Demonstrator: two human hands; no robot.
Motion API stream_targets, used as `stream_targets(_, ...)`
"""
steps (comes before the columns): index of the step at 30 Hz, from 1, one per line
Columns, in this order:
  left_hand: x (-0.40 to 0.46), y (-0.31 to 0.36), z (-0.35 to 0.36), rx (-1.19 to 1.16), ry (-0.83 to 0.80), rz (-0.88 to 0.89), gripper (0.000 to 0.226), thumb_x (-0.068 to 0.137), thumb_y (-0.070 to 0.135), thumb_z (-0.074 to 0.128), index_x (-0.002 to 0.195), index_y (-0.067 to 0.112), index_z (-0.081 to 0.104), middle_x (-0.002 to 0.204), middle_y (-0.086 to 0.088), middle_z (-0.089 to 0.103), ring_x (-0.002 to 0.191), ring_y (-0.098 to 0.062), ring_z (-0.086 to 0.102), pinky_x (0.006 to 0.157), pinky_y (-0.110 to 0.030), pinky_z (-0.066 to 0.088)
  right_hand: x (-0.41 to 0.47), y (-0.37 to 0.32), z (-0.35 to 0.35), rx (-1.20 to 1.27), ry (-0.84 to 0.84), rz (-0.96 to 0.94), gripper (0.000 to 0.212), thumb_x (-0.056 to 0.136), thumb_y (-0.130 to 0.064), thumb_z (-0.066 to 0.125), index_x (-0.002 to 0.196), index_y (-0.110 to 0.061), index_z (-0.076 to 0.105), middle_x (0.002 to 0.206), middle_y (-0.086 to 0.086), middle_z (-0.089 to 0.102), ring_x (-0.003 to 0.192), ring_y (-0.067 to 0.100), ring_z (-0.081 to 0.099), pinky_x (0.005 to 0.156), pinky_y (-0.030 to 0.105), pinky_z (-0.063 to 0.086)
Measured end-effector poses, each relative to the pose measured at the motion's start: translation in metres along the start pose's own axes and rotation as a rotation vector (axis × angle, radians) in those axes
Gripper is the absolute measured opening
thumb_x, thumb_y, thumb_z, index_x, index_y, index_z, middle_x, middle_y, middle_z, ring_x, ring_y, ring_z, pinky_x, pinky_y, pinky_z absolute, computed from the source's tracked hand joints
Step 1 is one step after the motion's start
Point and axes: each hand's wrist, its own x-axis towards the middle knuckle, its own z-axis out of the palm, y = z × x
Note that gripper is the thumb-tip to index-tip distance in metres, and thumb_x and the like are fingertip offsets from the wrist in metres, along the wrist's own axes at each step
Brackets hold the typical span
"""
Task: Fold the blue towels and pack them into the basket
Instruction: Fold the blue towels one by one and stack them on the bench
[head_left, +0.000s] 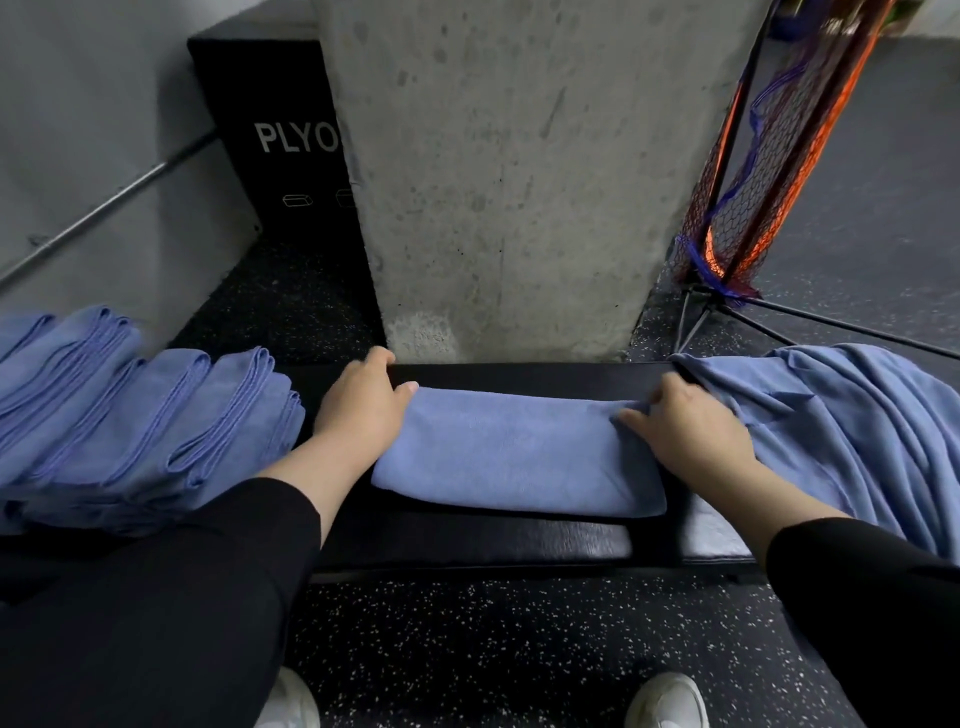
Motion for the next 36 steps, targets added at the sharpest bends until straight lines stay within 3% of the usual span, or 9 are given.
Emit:
stream_targets(4, -0.011, 0.009, -0.009, 0.185, 0.03, 0.289, 0.039, 0.099, 0.037, 0.058, 0.136, 0.026, 0.055, 0.131, -0.004, 0.055, 0.12, -0.028, 0.051, 0.099, -0.043, 0.042, 0.0, -0.011, -0.006, 0.116, 0.205, -0.315, 0.035, 0.088, -0.044, 0.061, 0.107, -0.015, 0.062, 0.108, 0.009, 0.06, 0.101, 0.037, 0.059, 0.079, 0.045, 0.051)
stream_targets(8, -0.046, 0.02, 0.006, 0.313, -0.205, 0.517, 0.048, 0.102, 0.047, 0.046, 0.148, 0.032, 0.044, 0.156, 0.002, 0.039, 0.142, -0.02, 0.036, 0.114, -0.038, 0.028, -0.014, -0.033, 0.009, 0.101, -0.054, -0.668, 0.037, 0.096, -0.039, 0.055, 0.129, -0.025, 0.063, 0.143, 0.0, 0.056, 0.132, 0.025, 0.053, 0.106, 0.047, 0.042)
stream_targets(13, -0.069, -0.006, 0.027, 0.447, -0.412, 0.558, 0.063, 0.102, 0.058, 0.016, 0.16, 0.039, 0.002, 0.168, 0.011, -0.015, 0.153, -0.007, -0.016, 0.125, -0.042, -0.008, -0.022, -0.029, 0.027, -0.042, -0.404, -0.638, 0.058, 0.105, -0.044, 0.041, 0.158, -0.036, 0.019, 0.166, -0.016, 0.0, 0.153, 0.005, -0.003, 0.124, 0.037, -0.003)
stream_targets(20, -0.055, 0.002, 0.022, 0.485, -0.407, 0.507, 0.056, 0.107, 0.052, 0.02, 0.16, 0.037, 0.009, 0.169, 0.009, -0.005, 0.155, -0.011, -0.008, 0.125, -0.048, -0.001, -0.028, -0.031, 0.029, -0.085, -0.415, -0.573, 0.06, 0.106, -0.048, 0.033, 0.159, -0.04, 0.007, 0.165, -0.019, -0.009, 0.153, 0.008, -0.009, 0.125, 0.04, -0.004)
stream_targets(22, -0.061, 0.016, 0.019, 0.476, -0.314, 0.578, 0.05, 0.107, 0.049, 0.024, 0.151, 0.032, 0.039, 0.165, 0.003, 0.027, 0.153, -0.015, 0.02, 0.123, -0.047, 0.015, -0.027, -0.033, 0.03, -0.107, -0.421, -0.544, 0.061, 0.105, -0.05, 0.03, 0.159, -0.04, 0.004, 0.165, -0.018, -0.011, 0.154, 0.009, -0.01, 0.125, 0.042, -0.002)
stream_targets(25, -0.08, 0.025, 0.018, 0.448, -0.164, 0.869, 0.05, 0.099, 0.051, 0.022, 0.11, 0.029, 0.066, 0.116, 0.008, 0.063, 0.111, -0.019, 0.059, 0.095, -0.041, 0.043, -0.024, -0.035, 0.031, -0.13, -0.403, -0.499, 0.062, 0.104, -0.054, 0.028, 0.159, -0.04, 0.003, 0.166, -0.016, -0.01, 0.154, 0.01, -0.007, 0.125, 0.043, 0.002)
stream_targets(30, -0.077, 0.001, 0.023, 0.518, -0.24, 0.815, 0.053, 0.094, 0.053, 0.027, 0.131, 0.037, 0.06, 0.136, 0.006, 0.058, 0.122, -0.018, 0.056, 0.099, -0.041, 0.047, -0.019, -0.038, 0.025, -0.164, -0.339, -0.417, 0.066, 0.1, -0.063, 0.03, 0.159, -0.038, 0.012, 0.168, -0.01, 0.001, 0.154, 0.012, 0.006, 0.118, 0.045, 0.019)
stream_targets(33, -0.068, 0.0, 0.017, 0.561, -0.301, 0.699, 0.068, 0.094, 0.058, 0.01, 0.15, 0.037, 0.043, 0.162, 0.004, 0.033, 0.149, -0.019, 0.03, 0.118, -0.05, 0.024, -0.021, -0.04, 0.019, -0.166, -0.229, -0.369, 0.061, 0.095, -0.068, 0.038, 0.149, -0.039, 0.033, 0.159, -0.008, 0.028, 0.145, 0.017, 0.03, 0.105, 0.049, 0.03)
stream_targets(36, -0.062, 0.01, 0.014, 0.546, -0.305, 0.534, 0.053, 0.105, 0.054, 0.022, 0.154, 0.039, 0.034, 0.167, 0.004, 0.018, 0.154, -0.017, 0.012, 0.123, -0.051, 0.01, -0.022, -0.038, 0.014, -0.191, -0.155, -0.379, 0.049, 0.094, -0.066, 0.043, 0.136, -0.041, 0.047, 0.143, -0.01, 0.046, 0.126, 0.022, 0.048, 0.097, 0.044, 0.033)
